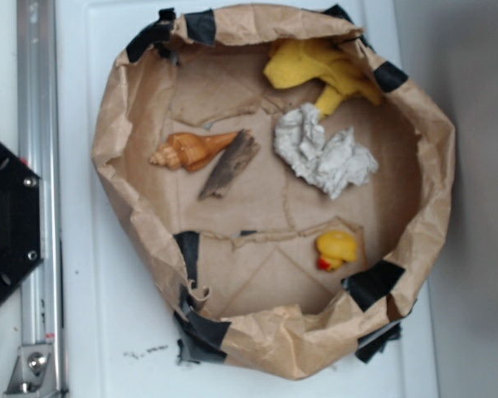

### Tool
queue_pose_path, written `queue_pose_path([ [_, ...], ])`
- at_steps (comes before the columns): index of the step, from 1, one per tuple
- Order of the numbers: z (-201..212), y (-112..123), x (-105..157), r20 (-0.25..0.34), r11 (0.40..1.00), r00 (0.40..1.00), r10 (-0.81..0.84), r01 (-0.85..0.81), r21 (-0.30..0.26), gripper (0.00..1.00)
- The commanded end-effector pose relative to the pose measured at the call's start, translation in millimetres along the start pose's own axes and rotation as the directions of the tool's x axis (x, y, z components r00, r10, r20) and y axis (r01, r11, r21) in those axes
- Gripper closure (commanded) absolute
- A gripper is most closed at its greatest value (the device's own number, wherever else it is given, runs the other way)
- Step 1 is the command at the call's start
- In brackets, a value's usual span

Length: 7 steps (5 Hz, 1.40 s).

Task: Grab the wood chip.

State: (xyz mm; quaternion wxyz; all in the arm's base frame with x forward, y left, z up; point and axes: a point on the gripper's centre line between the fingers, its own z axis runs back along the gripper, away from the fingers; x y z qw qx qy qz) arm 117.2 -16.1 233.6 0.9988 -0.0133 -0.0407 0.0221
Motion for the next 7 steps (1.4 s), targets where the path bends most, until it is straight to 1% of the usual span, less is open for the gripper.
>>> queue_pose_path([
  [1,-78.4,34.4,78.2,-0.063,0.932,0.948,0.313,-0.294,0.21,0.0],
  [2,-82.3,47.4,91.6,-0.039,0.886,0.893,0.449,-0.439,0.146,0.0],
  [3,-82.1,41.6,68.5,0.064,0.806,0.806,0.589,-0.591,0.023,0.0],
  [4,-81.8,34.3,61.4,0.09,0.75,0.749,0.657,-0.661,0.025,0.0],
  [5,-83.2,34.6,72.9,0.099,0.75,0.748,0.656,-0.661,0.031,0.0],
  [6,-90.3,35.6,99.1,0.059,0.768,0.769,0.636,-0.639,0.048,0.0],
  [7,-104.0,35.6,119.3,0.036,0.775,0.777,0.629,-0.63,0.056,0.0],
])
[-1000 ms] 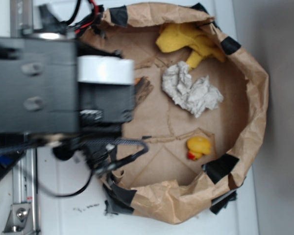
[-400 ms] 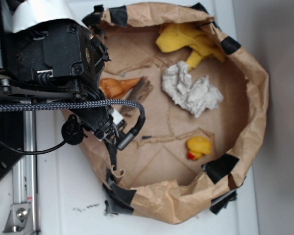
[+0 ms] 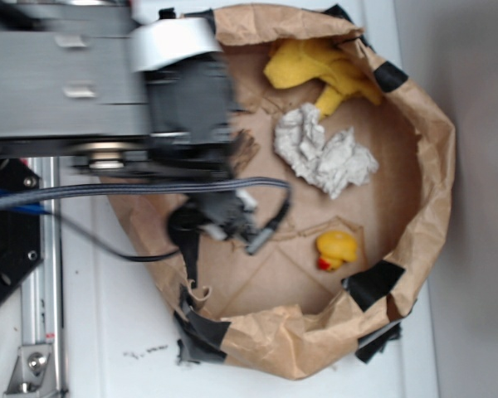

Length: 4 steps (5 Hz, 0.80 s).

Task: Grab the wood chip.

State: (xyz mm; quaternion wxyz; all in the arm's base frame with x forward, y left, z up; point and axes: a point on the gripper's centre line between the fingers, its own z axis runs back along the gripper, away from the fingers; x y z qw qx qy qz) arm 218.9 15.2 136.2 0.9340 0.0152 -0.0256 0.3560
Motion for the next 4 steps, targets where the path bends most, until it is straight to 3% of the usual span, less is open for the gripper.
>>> queue_pose_path([
  [1,-26.4,-21.6,26.9,0.009,1.0,1.0,-0.007,0.007,-0.012,0.0],
  [3,-72.0,-24.2,6.7,0.031,1.0,0.999,0.02,-0.02,-0.01,0.0],
  [4,-72.1,-16.1,-0.4,0.023,0.999,0.999,0.038,-0.037,-0.022,0.0],
])
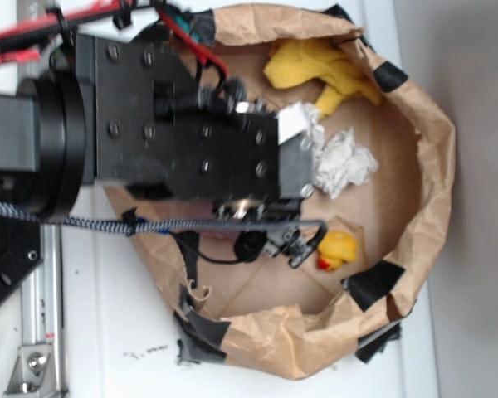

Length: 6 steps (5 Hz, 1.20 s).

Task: Grab the wood chip.

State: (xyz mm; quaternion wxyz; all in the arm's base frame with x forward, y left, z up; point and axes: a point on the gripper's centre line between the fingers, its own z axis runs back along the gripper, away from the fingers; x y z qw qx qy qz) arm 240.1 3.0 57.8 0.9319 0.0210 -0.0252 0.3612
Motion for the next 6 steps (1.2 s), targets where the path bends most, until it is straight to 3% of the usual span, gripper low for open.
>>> queue_pose_path([
  [1,8.4,20.5,-13.7,0.009,0.998,1.0,0.022,-0.022,-0.056,0.0],
  [2,2.7,24.7,-20.4,0.017,0.997,1.0,0.008,-0.007,-0.08,0.0],
  [3,-14.0,24.9,-22.1,0.042,0.99,0.998,0.05,-0.044,-0.137,0.0],
  [6,-27.8,10.9,12.1,0.074,0.989,0.997,0.035,-0.024,-0.145,0.0],
])
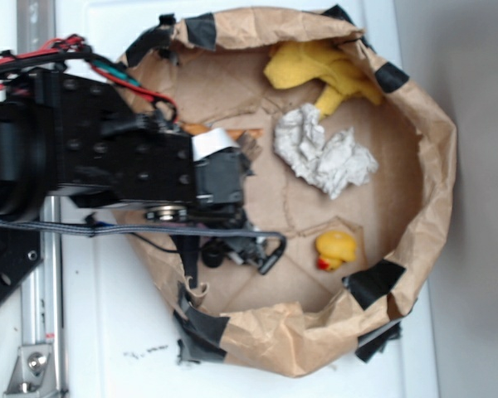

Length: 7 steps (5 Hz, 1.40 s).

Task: Grab the wood chip.

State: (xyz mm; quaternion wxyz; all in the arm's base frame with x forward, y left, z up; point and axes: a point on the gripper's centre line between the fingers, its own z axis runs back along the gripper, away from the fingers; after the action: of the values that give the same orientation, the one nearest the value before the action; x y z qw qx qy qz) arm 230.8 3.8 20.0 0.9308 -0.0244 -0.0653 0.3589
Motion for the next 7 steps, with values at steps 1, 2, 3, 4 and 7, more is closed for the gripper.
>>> queue_pose_path([
  [1,10.7,4.0,24.6,0.041,1.0,0.999,0.018,-0.017,-0.018,0.0],
  [2,10.3,7.4,24.5,0.061,1.0,0.998,0.003,-0.003,-0.006,0.0],
  [3,13.7,15.3,26.5,0.085,1.0,0.996,0.006,-0.006,0.004,0.0],
  [4,13.2,26.7,32.2,0.092,0.998,0.994,0.054,-0.056,0.018,0.0],
  [7,-6.5,31.9,20.1,0.075,0.998,0.997,0.021,-0.025,0.054,1.0],
])
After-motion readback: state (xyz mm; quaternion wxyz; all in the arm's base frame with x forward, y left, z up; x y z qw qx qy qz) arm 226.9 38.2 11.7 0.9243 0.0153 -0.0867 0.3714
